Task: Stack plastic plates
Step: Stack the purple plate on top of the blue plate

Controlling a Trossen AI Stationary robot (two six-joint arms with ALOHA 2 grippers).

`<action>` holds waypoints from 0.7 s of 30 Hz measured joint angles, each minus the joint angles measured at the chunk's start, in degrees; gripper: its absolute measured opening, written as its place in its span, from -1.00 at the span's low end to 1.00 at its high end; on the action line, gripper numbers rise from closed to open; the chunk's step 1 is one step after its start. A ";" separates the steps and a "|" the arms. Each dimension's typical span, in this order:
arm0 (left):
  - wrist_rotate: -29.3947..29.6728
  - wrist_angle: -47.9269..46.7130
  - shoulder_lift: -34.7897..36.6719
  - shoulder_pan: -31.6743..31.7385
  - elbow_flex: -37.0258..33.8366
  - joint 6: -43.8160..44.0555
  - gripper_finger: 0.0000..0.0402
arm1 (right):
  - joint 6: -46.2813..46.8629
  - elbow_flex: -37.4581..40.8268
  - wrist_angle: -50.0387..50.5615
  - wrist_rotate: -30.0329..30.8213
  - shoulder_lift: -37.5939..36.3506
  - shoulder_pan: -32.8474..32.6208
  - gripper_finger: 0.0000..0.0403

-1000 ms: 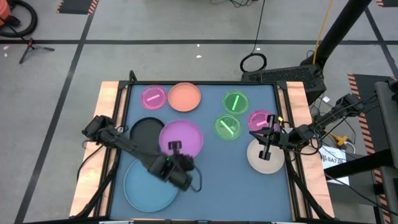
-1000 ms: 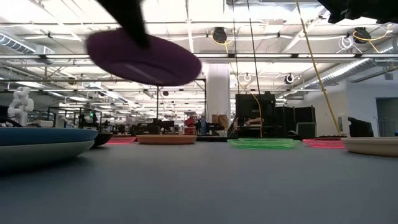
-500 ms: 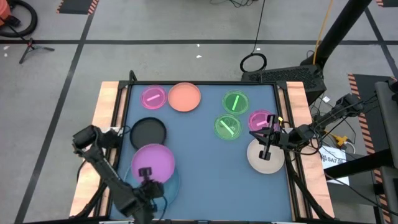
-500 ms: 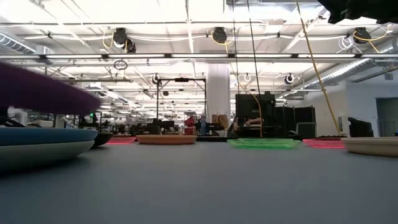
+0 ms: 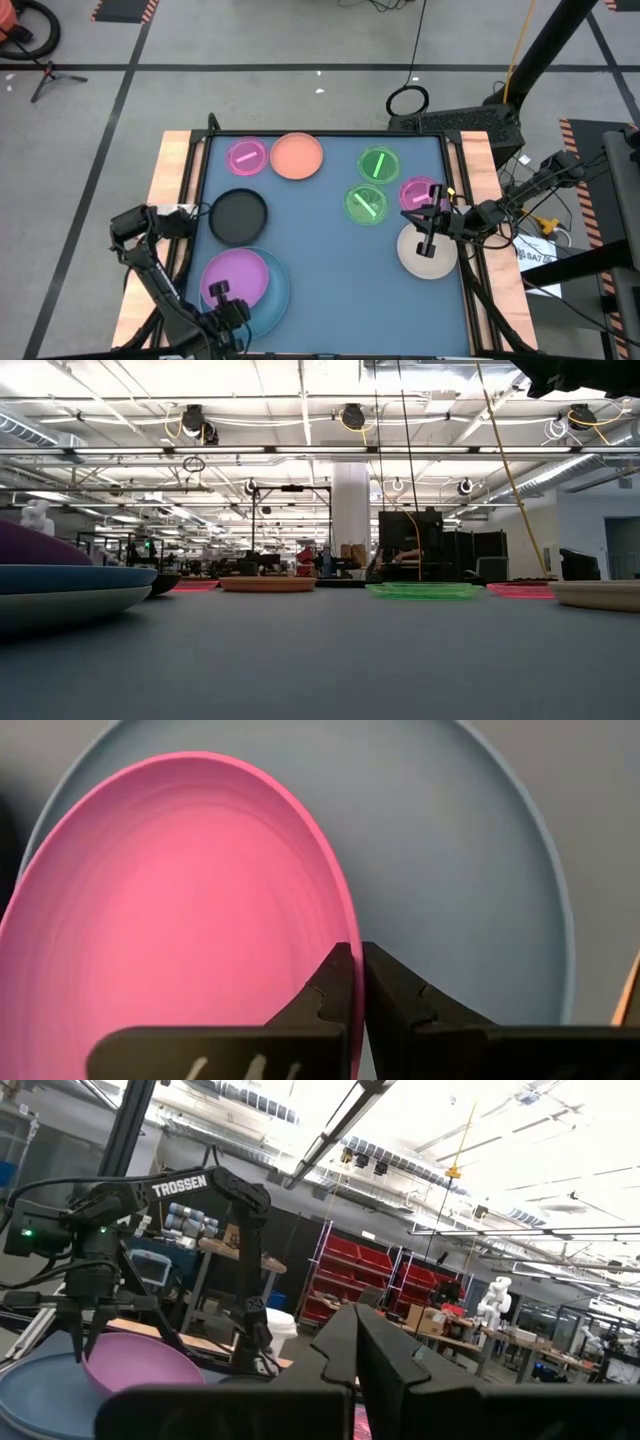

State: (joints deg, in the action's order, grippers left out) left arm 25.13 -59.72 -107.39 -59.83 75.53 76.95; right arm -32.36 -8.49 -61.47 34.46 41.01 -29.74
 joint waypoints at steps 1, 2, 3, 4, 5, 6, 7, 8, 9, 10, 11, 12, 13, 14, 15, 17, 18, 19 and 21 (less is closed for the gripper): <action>0.04 0.04 0.00 0.00 0.00 -0.11 -0.93 | -0.01 0.00 0.00 0.00 0.00 0.00 -1.00; 0.18 0.04 0.00 0.00 0.00 -0.16 -0.92 | -0.02 0.00 0.00 0.00 0.00 0.00 -1.00; 0.25 0.02 0.00 0.00 0.00 -0.42 -0.90 | -0.02 0.00 0.00 0.00 0.00 0.00 -1.00; 0.29 0.02 0.00 0.00 0.00 -0.66 -0.88 | -0.03 0.00 0.00 0.00 0.00 0.02 -1.00; 0.34 0.02 0.00 0.00 0.00 -0.85 -0.86 | -0.04 0.00 0.00 0.00 0.00 0.01 -1.00; 0.39 0.03 0.00 0.00 0.00 -1.02 -0.84 | -0.04 0.00 0.00 0.00 0.00 0.01 -1.00; 0.40 0.04 0.00 0.00 0.00 -1.17 -0.82 | -0.04 0.00 0.00 0.00 0.00 0.00 -1.00; 0.40 0.02 0.00 0.00 0.00 -1.22 -0.80 | -0.04 0.00 0.00 0.00 0.00 0.00 -1.00; 0.41 0.02 0.00 0.00 0.00 -1.22 -0.79 | -0.04 0.00 0.00 0.00 0.00 0.01 -1.00; 0.41 0.02 0.00 0.00 0.00 -1.18 -0.79 | -0.04 0.00 0.00 0.01 0.00 0.01 -1.00; 0.41 0.04 0.00 0.00 0.00 -1.07 -0.78 | -0.05 0.00 0.00 0.03 0.00 0.01 -1.00; 0.40 0.03 0.00 0.00 0.00 -0.82 -0.78 | -0.04 0.00 0.00 0.04 0.00 0.00 -1.00; 0.39 0.03 0.00 0.00 0.00 -0.67 -0.78 | -0.04 0.00 0.02 0.04 0.00 0.00 -1.00; 0.39 0.02 0.00 0.00 0.00 -0.35 -0.78 | -0.04 0.00 0.00 0.04 0.00 0.00 -1.00; 0.39 0.02 0.00 0.00 0.00 -0.18 -0.78 | -0.04 0.00 0.02 0.06 0.00 0.00 -1.00; 0.39 0.02 0.00 0.13 0.00 -0.04 -0.77 | -0.05 0.00 0.00 0.07 0.00 0.01 -1.00; 0.39 0.02 0.00 0.26 0.00 -0.04 -0.77 | -0.05 0.00 0.02 0.07 0.00 0.01 -1.00; 0.33 0.06 -0.01 0.42 0.00 0.02 -0.77 | -0.04 0.00 0.01 0.08 0.00 0.00 -1.00; -0.24 0.11 -0.02 0.91 0.00 0.27 -0.77 | -0.04 0.00 0.02 0.09 0.00 0.01 -1.00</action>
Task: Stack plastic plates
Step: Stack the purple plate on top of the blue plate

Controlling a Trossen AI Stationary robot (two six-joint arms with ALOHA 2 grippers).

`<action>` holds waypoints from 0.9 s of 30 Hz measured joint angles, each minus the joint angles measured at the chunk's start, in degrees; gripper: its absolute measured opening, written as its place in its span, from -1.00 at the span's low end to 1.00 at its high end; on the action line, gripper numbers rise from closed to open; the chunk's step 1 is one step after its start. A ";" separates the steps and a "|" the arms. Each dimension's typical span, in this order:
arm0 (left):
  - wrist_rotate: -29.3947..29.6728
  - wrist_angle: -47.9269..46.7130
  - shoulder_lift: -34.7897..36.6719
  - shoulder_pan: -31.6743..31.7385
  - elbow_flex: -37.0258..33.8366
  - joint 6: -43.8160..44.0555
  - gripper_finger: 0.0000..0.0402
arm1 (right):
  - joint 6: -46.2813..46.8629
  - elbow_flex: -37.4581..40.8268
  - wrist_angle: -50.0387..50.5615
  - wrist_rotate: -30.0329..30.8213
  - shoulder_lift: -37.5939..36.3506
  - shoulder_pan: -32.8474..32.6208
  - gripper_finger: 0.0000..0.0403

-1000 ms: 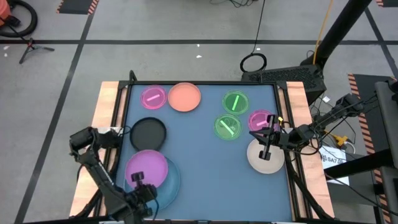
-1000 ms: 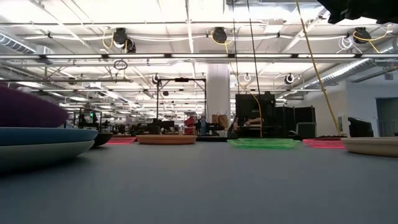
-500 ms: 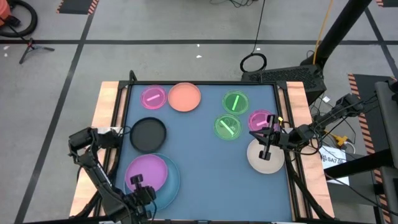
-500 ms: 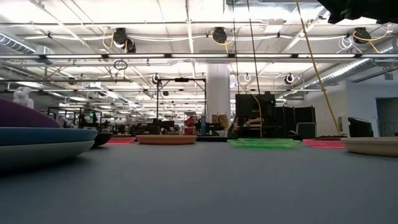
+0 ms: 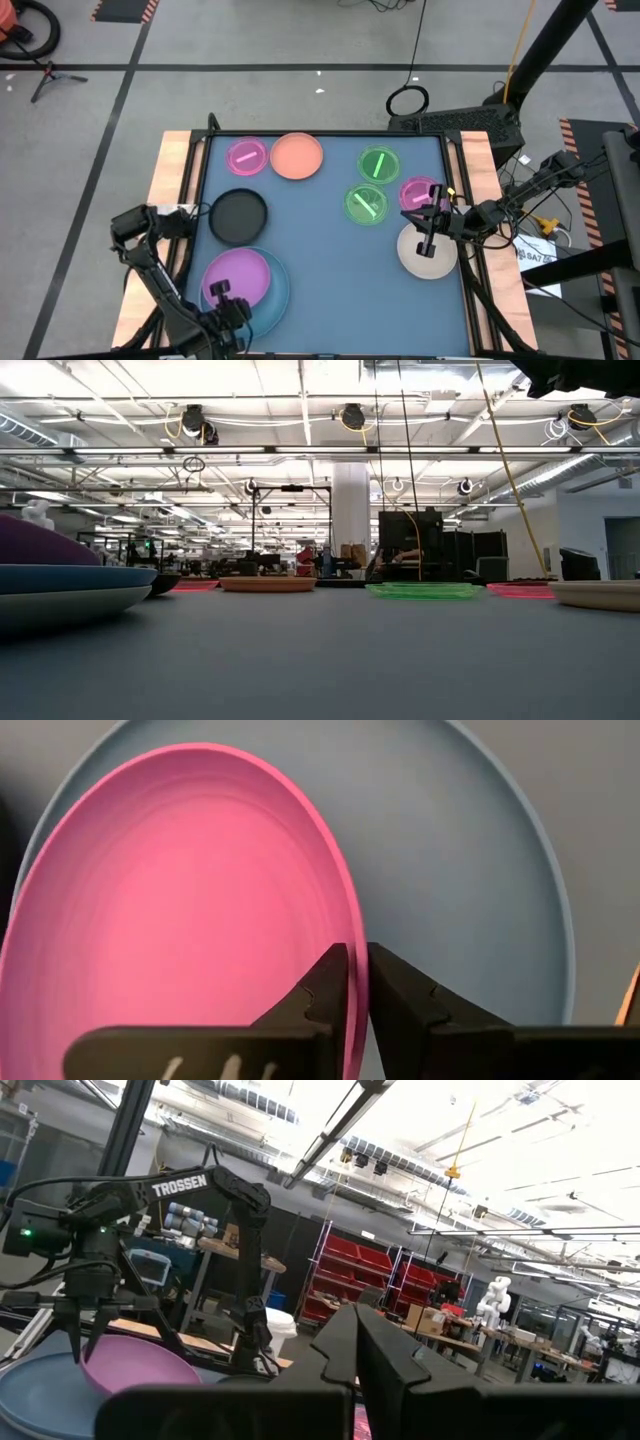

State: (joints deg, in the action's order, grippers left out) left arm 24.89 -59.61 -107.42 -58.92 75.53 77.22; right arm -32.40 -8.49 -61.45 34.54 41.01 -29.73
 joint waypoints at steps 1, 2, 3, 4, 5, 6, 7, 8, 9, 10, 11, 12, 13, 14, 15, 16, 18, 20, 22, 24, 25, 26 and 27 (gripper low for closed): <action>-0.12 -0.02 0.00 0.21 0.00 0.06 -0.77 | 0.00 0.00 0.00 0.00 0.00 -0.01 -1.00; -0.22 -0.06 0.00 0.48 0.00 0.03 -0.77 | 0.00 0.00 0.00 0.00 0.00 0.00 -1.00; -0.36 -0.07 0.00 0.65 0.00 0.03 -0.77 | 0.00 0.00 0.00 0.00 0.00 0.00 -1.00; -0.63 -0.07 0.00 0.85 0.00 0.03 -0.77 | 0.00 0.00 0.00 0.02 0.00 0.01 -1.00; -0.86 -0.07 0.00 1.06 0.00 0.00 -0.77 | 0.00 0.00 0.00 0.02 0.00 -0.01 -1.00; -0.88 -0.10 0.00 1.18 0.00 -0.14 -0.77 | -0.02 0.00 0.00 0.04 0.00 0.01 -1.00; -0.88 -0.11 0.00 1.30 0.00 -0.16 -0.77 | -0.02 0.00 0.00 0.04 0.00 0.00 -1.00; -0.88 -0.15 0.00 1.34 0.00 -0.16 -0.77 | -0.02 0.00 0.00 0.05 0.00 0.01 -1.00; -0.88 -0.26 0.00 1.38 0.00 -0.20 -0.77 | -0.02 0.00 0.00 0.07 0.00 -0.01 -1.00; -0.99 -0.39 0.00 1.38 0.00 -0.38 -0.77 | -0.02 0.00 0.00 0.07 0.00 -0.01 -1.00; -1.34 -0.46 0.00 1.38 0.00 -0.65 -0.77 | -0.02 0.00 0.00 0.07 0.00 -0.01 -1.00; -1.58 -0.44 0.00 1.38 0.00 -0.88 -0.77 | -0.02 0.00 0.00 0.09 0.00 0.01 -1.00; -1.75 -0.42 0.00 1.38 0.00 -0.91 -0.77 | -0.02 0.00 0.00 0.09 0.00 0.01 -1.00; -1.80 -0.42 0.00 1.36 0.00 -0.74 -0.77 | -0.02 0.00 0.00 0.09 0.00 -0.01 -1.00; -1.82 -0.42 0.00 1.36 0.00 -0.53 -0.77 | -0.02 0.00 0.00 0.09 0.00 -0.01 -1.00; -1.85 -0.40 0.00 1.37 0.00 -0.41 -0.77 | -0.02 0.00 0.00 0.09 0.00 -0.01 -1.00; -1.90 -0.37 0.00 1.37 0.00 -0.61 -0.77 | -0.02 0.00 0.00 0.09 0.00 0.00 -1.00; -1.91 -0.35 0.00 1.38 0.00 -0.80 -0.76 | -0.02 0.00 0.00 0.09 0.02 -0.01 -1.00; -1.91 -0.33 0.00 1.38 0.00 -0.80 -0.76 | -0.02 0.00 0.00 0.09 0.00 -0.01 -1.00; -1.91 -0.33 0.00 1.38 0.00 -0.79 -0.76 | -0.02 0.00 0.00 0.09 0.00 -0.01 -1.00; -2.03 -0.34 0.00 1.38 0.00 -0.91 -0.76 | -0.02 0.00 0.00 0.09 0.00 0.01 -1.00; -2.55 -0.35 0.00 1.38 0.00 -1.60 -0.76 | -0.02 0.00 0.00 0.09 0.00 0.00 -1.00; -3.23 -0.37 0.00 1.38 0.00 -2.96 -0.77 | -0.02 0.00 0.00 0.09 0.00 0.01 -1.00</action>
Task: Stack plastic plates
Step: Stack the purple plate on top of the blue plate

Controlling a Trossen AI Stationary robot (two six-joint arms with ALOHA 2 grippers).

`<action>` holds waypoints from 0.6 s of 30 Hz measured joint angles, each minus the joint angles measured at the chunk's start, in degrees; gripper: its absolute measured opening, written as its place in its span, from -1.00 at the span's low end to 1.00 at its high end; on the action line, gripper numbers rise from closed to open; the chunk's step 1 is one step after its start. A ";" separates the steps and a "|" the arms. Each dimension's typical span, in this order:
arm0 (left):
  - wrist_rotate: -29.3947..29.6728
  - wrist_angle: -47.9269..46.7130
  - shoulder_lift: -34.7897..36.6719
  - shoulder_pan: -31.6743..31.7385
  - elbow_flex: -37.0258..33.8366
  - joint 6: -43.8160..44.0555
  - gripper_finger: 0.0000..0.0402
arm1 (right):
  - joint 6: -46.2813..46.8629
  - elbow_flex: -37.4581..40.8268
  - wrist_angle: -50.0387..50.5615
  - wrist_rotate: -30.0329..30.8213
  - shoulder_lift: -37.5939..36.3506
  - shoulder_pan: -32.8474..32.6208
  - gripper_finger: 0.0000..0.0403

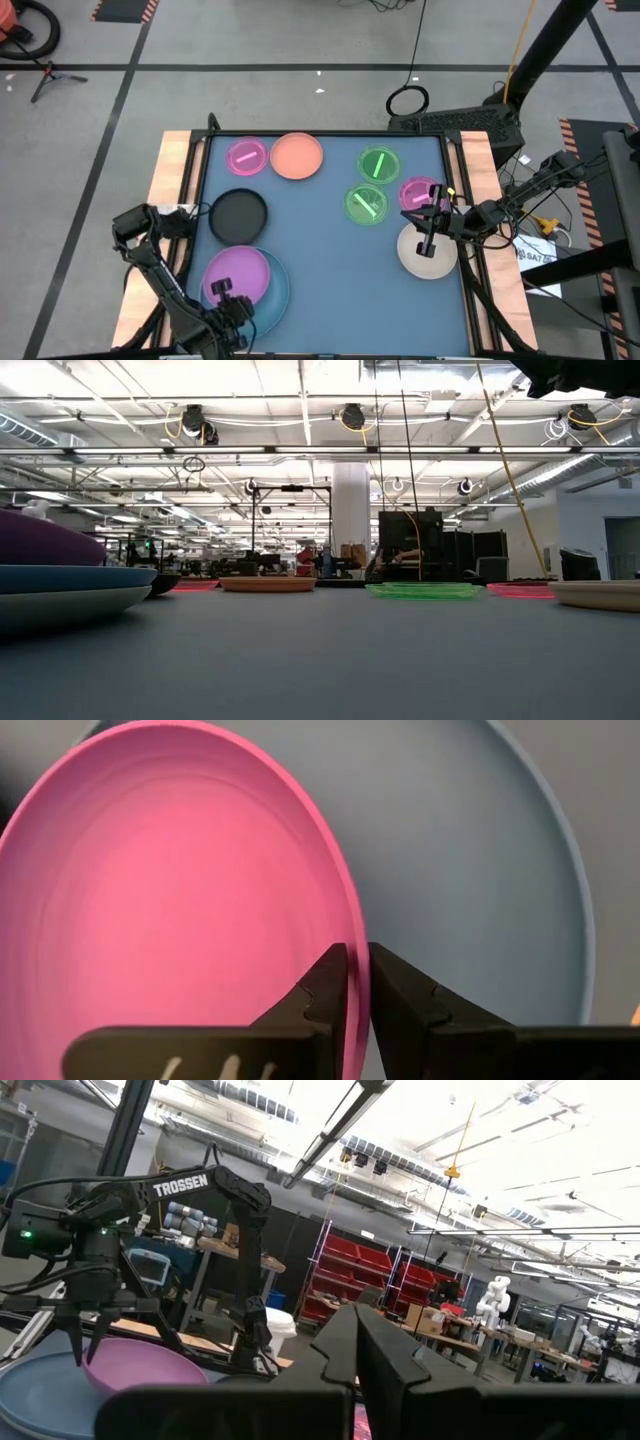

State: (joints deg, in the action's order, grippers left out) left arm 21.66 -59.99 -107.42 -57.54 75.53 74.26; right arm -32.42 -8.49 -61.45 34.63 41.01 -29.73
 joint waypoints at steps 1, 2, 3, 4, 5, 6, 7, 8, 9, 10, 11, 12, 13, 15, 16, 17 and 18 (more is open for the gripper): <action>-1.02 0.00 0.00 0.00 0.00 -1.71 -0.77 | 0.00 0.00 0.00 0.00 0.00 -0.01 -1.00; -2.29 0.09 0.00 0.00 0.00 -4.10 -0.77 | 0.00 0.00 0.00 0.00 0.00 -0.01 -1.00; -3.25 0.28 0.00 -0.11 0.00 -6.10 -0.77 | 0.00 0.00 0.00 0.00 0.00 -0.01 -1.00; -3.61 0.28 -0.02 -0.31 0.13 -7.42 -0.77 | 0.00 0.00 0.00 0.00 0.00 -0.01 -1.00; -3.59 0.08 -0.04 -0.45 0.29 -7.64 -0.77 | 0.00 0.00 0.00 0.00 0.00 0.00 -1.00; -3.59 -0.13 -0.04 -0.45 0.41 -7.01 -0.77 | -0.01 0.00 0.00 0.00 0.00 -0.01 -1.00; -3.59 -0.34 -0.04 -0.46 0.42 -5.88 -0.77 | -0.11 0.00 0.00 0.00 0.00 -0.01 -1.00; -3.59 -0.61 -0.04 -0.41 0.42 -4.74 -0.77 | -0.20 0.00 0.00 0.00 0.00 -0.01 -1.00; -3.59 -0.79 -0.04 -0.34 0.42 -3.97 -0.77 | -0.25 0.00 0.00 0.00 0.00 0.00 -1.00; -3.59 -0.78 -0.04 -0.26 0.42 -3.73 -0.77 | -0.40 0.00 0.00 0.00 0.00 -0.01 -1.00; -3.74 -0.73 -0.04 -0.19 0.42 -3.73 -0.77 | -0.42 0.00 0.00 0.00 0.00 -0.01 -1.00; -4.28 -0.61 -0.04 -0.07 0.42 -3.81 -0.77 | -0.42 0.00 0.00 0.00 0.01 0.00 -1.00; -5.24 -0.52 -0.04 0.04 0.42 -3.80 -0.77 | -0.42 0.00 0.01 0.00 0.02 0.00 -1.00; -6.70 -0.39 -0.04 0.36 0.42 -3.44 -0.77 | -0.42 0.00 0.00 0.00 0.00 -0.01 -1.00; -7.15 -0.36 -0.04 0.44 0.42 -3.39 -0.76 | -0.42 0.00 0.00 0.00 0.00 -0.01 -1.00; -7.24 -0.37 -0.04 0.48 0.42 -3.36 -0.76 | -0.42 0.00 0.00 0.00 0.01 -0.01 -1.00; -7.24 -0.35 -0.04 0.56 0.42 -3.28 -0.76 | -0.42 0.00 0.00 0.00 0.02 -0.01 -1.00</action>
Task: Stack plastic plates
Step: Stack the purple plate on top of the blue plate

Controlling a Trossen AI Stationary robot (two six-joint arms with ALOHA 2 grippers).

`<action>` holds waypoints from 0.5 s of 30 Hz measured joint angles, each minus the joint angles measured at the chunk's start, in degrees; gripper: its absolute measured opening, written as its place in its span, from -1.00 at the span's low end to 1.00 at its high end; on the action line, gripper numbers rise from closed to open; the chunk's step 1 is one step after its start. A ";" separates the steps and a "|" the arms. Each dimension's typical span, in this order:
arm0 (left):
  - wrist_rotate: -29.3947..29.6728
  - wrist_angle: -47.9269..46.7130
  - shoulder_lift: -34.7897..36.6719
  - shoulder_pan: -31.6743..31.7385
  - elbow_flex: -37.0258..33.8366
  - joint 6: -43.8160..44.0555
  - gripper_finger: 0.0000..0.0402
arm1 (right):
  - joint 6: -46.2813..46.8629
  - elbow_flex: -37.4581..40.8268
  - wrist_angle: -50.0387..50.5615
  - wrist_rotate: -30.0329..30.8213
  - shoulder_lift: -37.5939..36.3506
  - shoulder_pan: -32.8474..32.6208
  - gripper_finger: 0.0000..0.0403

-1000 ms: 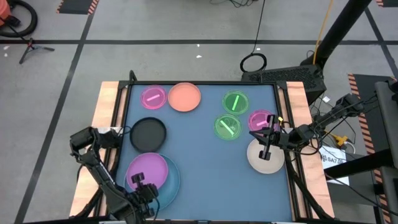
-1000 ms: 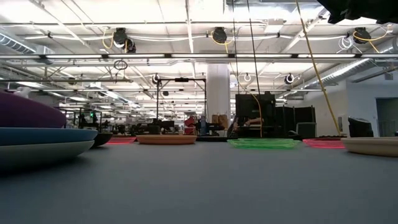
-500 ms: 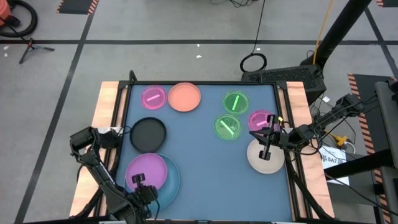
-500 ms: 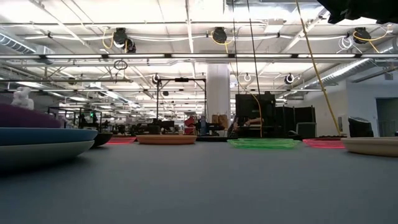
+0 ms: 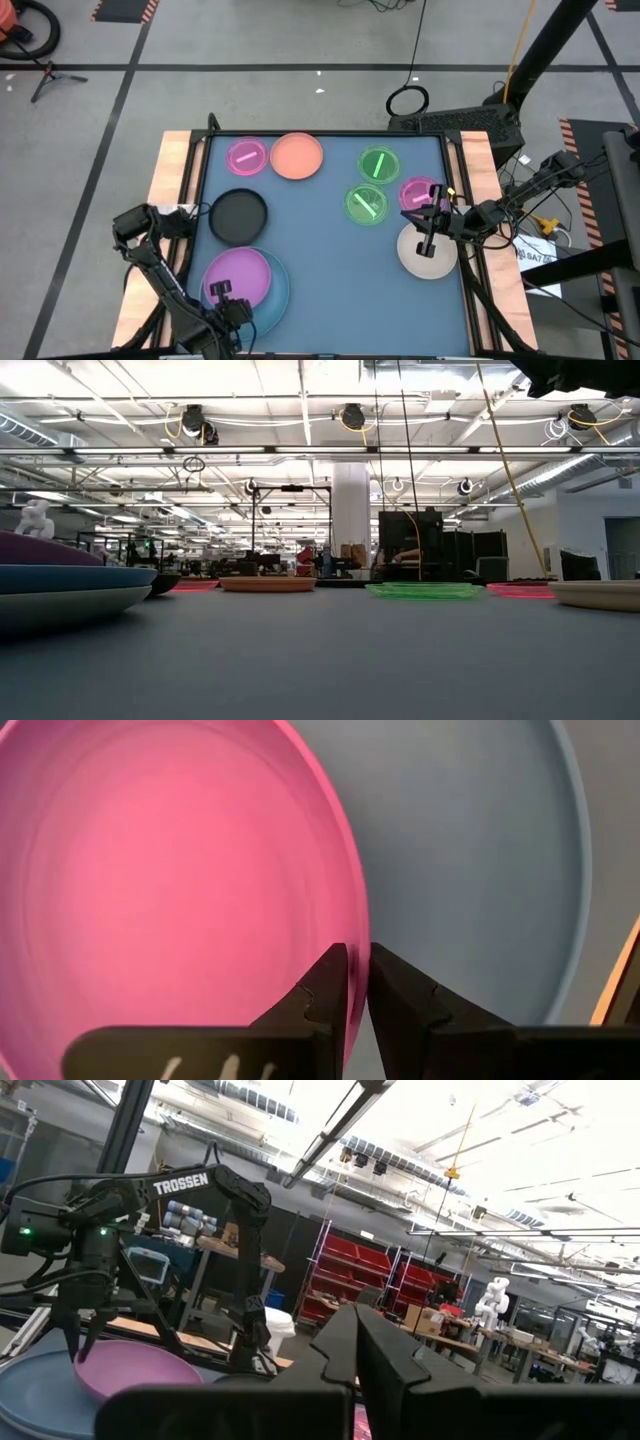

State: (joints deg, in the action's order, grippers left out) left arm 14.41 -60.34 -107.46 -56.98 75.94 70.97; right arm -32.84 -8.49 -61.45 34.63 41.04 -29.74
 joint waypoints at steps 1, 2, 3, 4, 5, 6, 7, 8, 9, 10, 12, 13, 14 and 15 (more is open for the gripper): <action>0.00 0.04 0.00 0.11 0.00 0.04 -0.76 | 0.00 0.00 0.00 -0.03 -0.01 0.00 -1.00; 0.00 0.02 0.00 0.14 0.00 0.03 -0.76 | 0.00 0.00 0.00 -0.05 -0.02 0.00 -1.00; 0.00 0.02 0.00 0.14 0.00 0.02 -0.76 | 0.00 0.00 0.00 -0.07 -0.02 0.00 -1.00; 0.00 0.02 0.00 0.14 0.00 -0.25 -0.76 | 0.00 0.00 0.00 -0.07 -0.01 0.00 -1.00; 0.00 0.01 0.00 0.12 0.00 -1.43 -0.77 | 0.00 0.00 0.00 -0.07 -0.02 0.02 -1.00; 0.00 0.00 0.00 0.12 0.00 -3.24 -0.77 | 0.00 0.00 0.00 -0.08 0.00 0.01 -1.00; 0.00 0.00 0.00 0.12 0.00 -4.59 -0.77 | 0.00 0.00 0.00 -0.09 -0.01 0.02 -1.00; -0.17 0.00 0.00 0.00 0.00 -5.48 -0.77 | 0.00 0.00 0.00 -0.09 -0.02 0.00 -1.00; -0.99 -0.02 0.00 -0.06 0.00 -6.19 -0.77 | -0.01 0.00 0.00 -0.11 -0.01 0.00 -1.00; -1.95 -0.04 0.00 -0.05 0.00 -6.85 -0.79 | -0.02 0.00 0.00 -0.11 -0.01 0.00 -1.00; -2.47 -0.04 0.00 -0.04 0.00 -6.78 -0.83 | -0.07 0.00 0.00 -0.11 -0.01 0.01 -1.00; -2.39 -0.07 0.00 -0.04 0.00 -5.88 -0.84 | -0.28 0.00 0.00 -0.11 -0.02 0.00 -1.00; -2.02 -0.30 0.00 -0.08 0.00 -4.83 -0.85 | -0.36 0.00 0.00 -0.13 -0.02 0.02 -1.00; -1.69 -0.88 0.00 -0.08 0.00 -3.86 -0.85 | -0.39 0.00 0.00 -0.13 -0.01 0.00 -1.00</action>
State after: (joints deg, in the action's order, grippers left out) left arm 12.72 -61.21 -107.46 -57.06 75.94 67.12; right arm -33.23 -8.49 -61.45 34.50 41.03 -29.74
